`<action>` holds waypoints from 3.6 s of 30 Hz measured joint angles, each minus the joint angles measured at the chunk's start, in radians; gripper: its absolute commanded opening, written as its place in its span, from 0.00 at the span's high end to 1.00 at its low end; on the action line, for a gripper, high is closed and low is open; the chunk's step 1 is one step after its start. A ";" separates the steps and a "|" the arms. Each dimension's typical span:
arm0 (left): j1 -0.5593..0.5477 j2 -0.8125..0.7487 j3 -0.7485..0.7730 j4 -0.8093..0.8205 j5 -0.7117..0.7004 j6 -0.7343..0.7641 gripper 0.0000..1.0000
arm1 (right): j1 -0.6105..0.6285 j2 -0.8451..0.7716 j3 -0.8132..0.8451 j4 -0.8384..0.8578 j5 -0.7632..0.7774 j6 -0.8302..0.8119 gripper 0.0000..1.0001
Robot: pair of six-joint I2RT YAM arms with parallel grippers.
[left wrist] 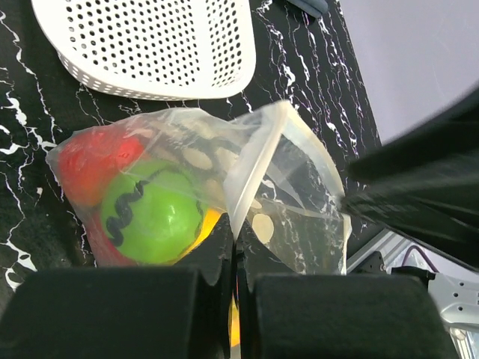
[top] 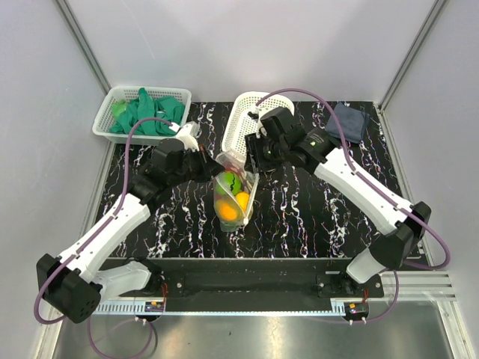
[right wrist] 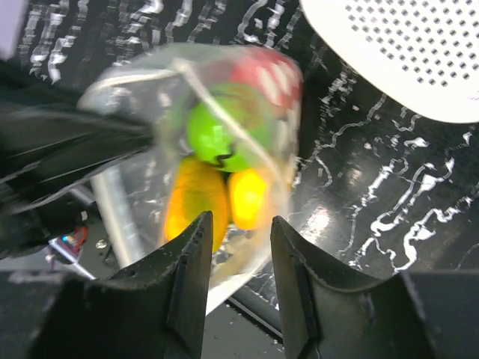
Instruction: Open the zip-top bag and remove the fake food
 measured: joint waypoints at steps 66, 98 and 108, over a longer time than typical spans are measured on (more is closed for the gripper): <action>-0.051 0.132 -0.095 0.133 -0.077 -0.105 1.00 | -0.025 0.251 -0.437 0.663 -0.221 0.327 0.14; -0.095 0.043 -0.045 0.057 0.081 -0.039 1.00 | -0.027 0.117 -0.513 0.655 -0.343 0.114 0.20; -0.089 0.129 0.022 -0.009 0.142 0.023 1.00 | -0.038 0.111 -0.544 0.624 -0.309 0.158 0.18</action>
